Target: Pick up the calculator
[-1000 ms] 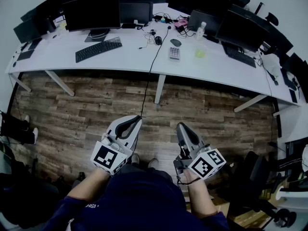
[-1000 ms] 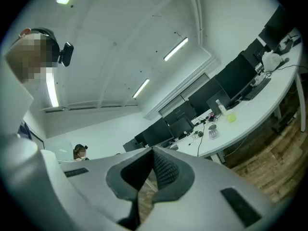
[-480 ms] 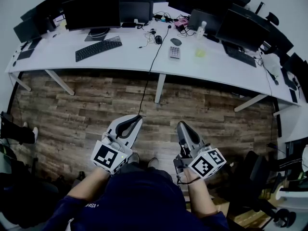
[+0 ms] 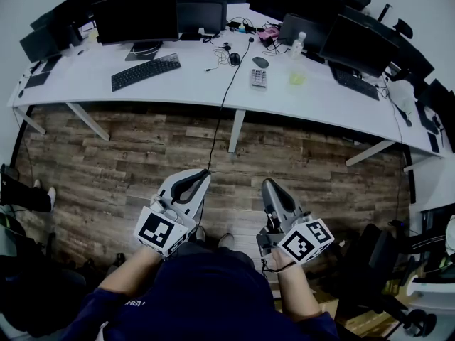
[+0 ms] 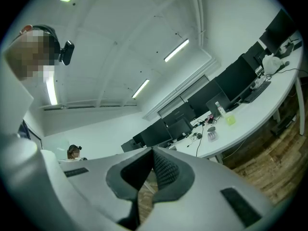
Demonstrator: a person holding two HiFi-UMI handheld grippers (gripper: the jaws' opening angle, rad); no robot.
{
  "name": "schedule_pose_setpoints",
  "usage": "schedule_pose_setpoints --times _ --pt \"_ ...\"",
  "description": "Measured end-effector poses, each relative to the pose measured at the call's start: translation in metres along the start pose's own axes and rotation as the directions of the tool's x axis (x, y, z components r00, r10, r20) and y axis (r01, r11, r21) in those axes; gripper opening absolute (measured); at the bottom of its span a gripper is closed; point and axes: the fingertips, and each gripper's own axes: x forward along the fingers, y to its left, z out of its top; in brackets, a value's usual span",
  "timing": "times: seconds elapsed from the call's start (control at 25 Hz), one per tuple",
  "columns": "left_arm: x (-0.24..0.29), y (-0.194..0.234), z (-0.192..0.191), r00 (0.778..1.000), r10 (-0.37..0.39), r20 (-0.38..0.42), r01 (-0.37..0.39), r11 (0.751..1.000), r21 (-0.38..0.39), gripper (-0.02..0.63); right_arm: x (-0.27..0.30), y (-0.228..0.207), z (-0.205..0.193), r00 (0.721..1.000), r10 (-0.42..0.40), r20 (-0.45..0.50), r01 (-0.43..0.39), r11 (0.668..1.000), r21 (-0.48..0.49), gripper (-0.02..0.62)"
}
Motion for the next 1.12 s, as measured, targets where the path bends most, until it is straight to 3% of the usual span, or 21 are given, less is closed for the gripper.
schedule_pose_setpoints --times 1.12 --pt "0.0089 0.0066 -0.0017 1.0 0.001 -0.006 -0.001 1.0 -0.009 0.041 0.0079 -0.0056 0.0059 1.0 -0.007 -0.001 0.007 1.0 -0.006 0.038"
